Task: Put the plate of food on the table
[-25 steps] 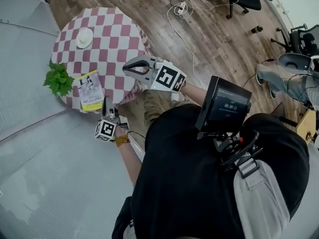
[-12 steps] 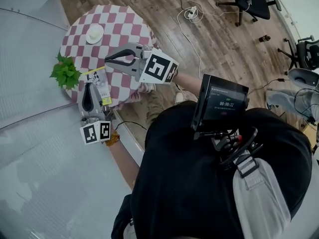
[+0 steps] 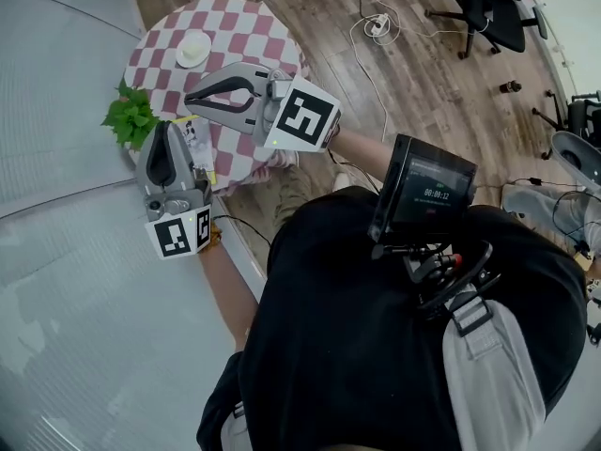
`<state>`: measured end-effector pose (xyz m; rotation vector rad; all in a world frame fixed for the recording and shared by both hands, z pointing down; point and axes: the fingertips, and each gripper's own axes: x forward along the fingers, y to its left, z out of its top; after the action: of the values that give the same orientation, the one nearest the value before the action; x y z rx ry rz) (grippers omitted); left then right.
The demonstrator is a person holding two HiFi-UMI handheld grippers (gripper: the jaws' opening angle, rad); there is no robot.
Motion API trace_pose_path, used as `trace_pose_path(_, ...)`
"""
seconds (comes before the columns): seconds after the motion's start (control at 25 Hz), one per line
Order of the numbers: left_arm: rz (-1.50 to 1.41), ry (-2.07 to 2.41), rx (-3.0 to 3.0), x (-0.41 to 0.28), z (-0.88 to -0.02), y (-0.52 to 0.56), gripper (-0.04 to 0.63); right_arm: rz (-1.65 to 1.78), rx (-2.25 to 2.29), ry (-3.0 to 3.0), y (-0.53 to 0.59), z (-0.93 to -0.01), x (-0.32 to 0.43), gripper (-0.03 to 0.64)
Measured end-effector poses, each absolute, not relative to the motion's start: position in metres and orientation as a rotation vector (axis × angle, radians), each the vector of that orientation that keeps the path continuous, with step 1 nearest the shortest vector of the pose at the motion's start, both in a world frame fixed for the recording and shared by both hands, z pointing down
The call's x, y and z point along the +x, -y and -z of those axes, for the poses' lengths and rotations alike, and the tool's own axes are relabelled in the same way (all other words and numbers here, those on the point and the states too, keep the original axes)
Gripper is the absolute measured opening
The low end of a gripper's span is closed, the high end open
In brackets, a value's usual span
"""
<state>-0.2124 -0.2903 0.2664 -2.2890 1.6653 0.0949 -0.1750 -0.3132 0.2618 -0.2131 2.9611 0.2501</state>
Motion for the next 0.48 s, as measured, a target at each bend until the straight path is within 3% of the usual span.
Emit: trace_pose_path(0.48, -0.01, -1.73, -2.404, -0.219, -0.342, 0.309, 0.037, -0.046, -0.245, -3.052, 0.335, -0.344, -0.175, 0.014)
